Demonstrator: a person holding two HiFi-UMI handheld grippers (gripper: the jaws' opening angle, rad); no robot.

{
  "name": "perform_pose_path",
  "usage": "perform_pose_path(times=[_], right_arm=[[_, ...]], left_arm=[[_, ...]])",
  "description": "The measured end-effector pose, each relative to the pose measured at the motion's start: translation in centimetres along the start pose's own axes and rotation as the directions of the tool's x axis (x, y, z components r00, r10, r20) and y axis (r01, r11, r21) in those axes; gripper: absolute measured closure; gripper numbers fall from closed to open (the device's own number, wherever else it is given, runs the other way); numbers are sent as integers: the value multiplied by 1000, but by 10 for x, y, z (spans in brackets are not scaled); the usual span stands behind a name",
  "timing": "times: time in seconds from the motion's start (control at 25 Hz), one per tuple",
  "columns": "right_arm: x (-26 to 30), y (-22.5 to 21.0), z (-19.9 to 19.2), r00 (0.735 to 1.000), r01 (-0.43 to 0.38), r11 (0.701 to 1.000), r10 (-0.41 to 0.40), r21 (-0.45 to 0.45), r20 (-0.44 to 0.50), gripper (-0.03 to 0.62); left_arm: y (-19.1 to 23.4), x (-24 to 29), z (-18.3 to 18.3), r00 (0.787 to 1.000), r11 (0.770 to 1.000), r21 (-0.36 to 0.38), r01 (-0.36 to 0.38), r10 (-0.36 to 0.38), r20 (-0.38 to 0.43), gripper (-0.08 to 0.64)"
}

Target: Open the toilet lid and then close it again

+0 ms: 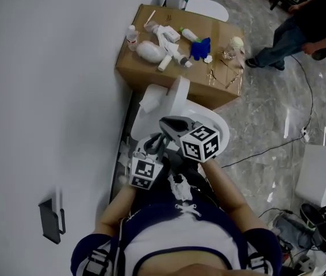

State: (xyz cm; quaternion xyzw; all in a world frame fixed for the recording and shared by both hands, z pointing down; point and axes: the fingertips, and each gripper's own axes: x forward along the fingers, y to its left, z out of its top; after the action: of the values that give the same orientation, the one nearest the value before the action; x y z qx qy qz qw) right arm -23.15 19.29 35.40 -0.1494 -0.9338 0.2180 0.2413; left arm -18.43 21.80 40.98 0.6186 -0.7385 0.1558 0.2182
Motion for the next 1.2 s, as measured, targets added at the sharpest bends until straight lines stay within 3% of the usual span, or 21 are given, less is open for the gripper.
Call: perform_pose_path(times=[0.12, 0.24, 0.44, 0.56, 1.2], right_arm=[[-20, -16, 21, 987, 123, 992, -119, -25, 111, 556], [-36, -46, 15, 967, 228, 973, -231, 34, 108, 466], [-14, -37, -9, 998, 54, 984, -58, 171, 19, 460], [1, -34, -12, 998, 68, 989, -67, 130, -5, 505], [54, -17, 7, 1000, 5, 988, -2, 157, -18, 522]], left_arm=[[7, -3, 1, 1000, 1000, -6, -15, 15, 5, 499], [17, -7, -1, 999, 999, -12, -35, 35, 11, 500], [25, -11, -2, 999, 999, -16, -45, 45, 12, 502], [32, -11, -4, 998, 997, -26, -68, 68, 15, 502], [82, -28, -10, 983, 980, -95, -177, 181, 30, 500]])
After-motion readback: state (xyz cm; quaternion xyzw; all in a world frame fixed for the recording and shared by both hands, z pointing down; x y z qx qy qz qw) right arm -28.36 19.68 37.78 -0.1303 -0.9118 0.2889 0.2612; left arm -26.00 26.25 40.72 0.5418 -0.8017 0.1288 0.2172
